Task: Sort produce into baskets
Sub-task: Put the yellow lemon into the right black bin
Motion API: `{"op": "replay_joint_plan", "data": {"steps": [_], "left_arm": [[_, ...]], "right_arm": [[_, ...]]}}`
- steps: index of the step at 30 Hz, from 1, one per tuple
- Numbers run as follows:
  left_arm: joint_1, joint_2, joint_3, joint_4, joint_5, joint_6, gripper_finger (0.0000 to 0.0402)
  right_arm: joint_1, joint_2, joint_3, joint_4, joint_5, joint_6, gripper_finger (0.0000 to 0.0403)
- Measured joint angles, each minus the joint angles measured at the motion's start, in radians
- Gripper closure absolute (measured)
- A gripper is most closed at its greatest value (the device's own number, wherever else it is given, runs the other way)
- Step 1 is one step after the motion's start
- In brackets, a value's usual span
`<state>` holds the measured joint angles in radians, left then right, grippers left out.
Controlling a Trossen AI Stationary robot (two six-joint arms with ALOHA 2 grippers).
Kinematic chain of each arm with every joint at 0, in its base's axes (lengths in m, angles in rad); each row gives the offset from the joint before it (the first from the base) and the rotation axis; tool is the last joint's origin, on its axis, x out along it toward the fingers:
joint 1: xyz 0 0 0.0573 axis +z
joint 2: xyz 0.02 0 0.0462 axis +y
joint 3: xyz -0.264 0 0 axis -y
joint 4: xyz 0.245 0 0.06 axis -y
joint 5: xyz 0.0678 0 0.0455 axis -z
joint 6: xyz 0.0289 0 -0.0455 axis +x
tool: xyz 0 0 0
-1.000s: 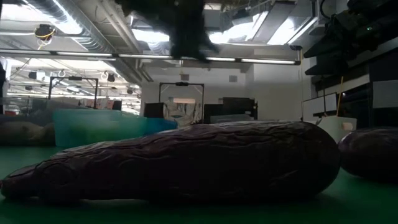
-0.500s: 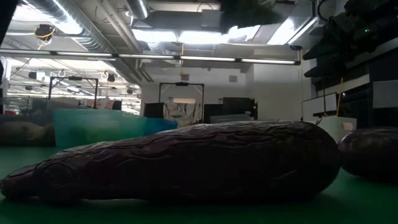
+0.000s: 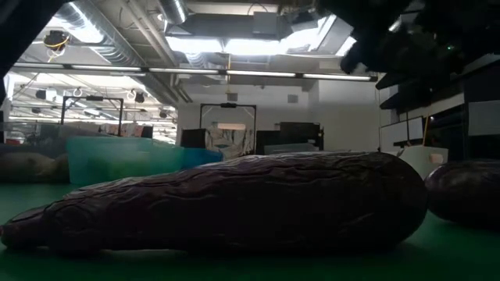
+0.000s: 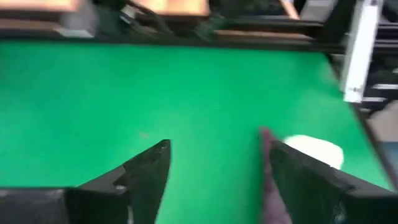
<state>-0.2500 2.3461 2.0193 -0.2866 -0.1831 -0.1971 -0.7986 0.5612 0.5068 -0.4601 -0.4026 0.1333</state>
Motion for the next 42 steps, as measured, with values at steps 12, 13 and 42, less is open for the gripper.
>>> {"op": "replay_joint_plan", "data": {"steps": [12,13,42], "left_arm": [[-0.039,0.103,0.002,0.063,0.235,-0.204,0.0136],[-0.037,0.109,0.002,0.064,0.24,-0.218,0.0136],[0.01,0.117,0.0,-0.022,0.326,-0.199,0.0136]], "right_arm": [[0.0,0.007,0.0,0.001,0.001,0.0,0.0033],[0.0,0.007,0.0,0.001,0.001,0.0,0.0033],[0.0,0.007,0.0,-0.001,0.001,0.0,0.0033]]}}
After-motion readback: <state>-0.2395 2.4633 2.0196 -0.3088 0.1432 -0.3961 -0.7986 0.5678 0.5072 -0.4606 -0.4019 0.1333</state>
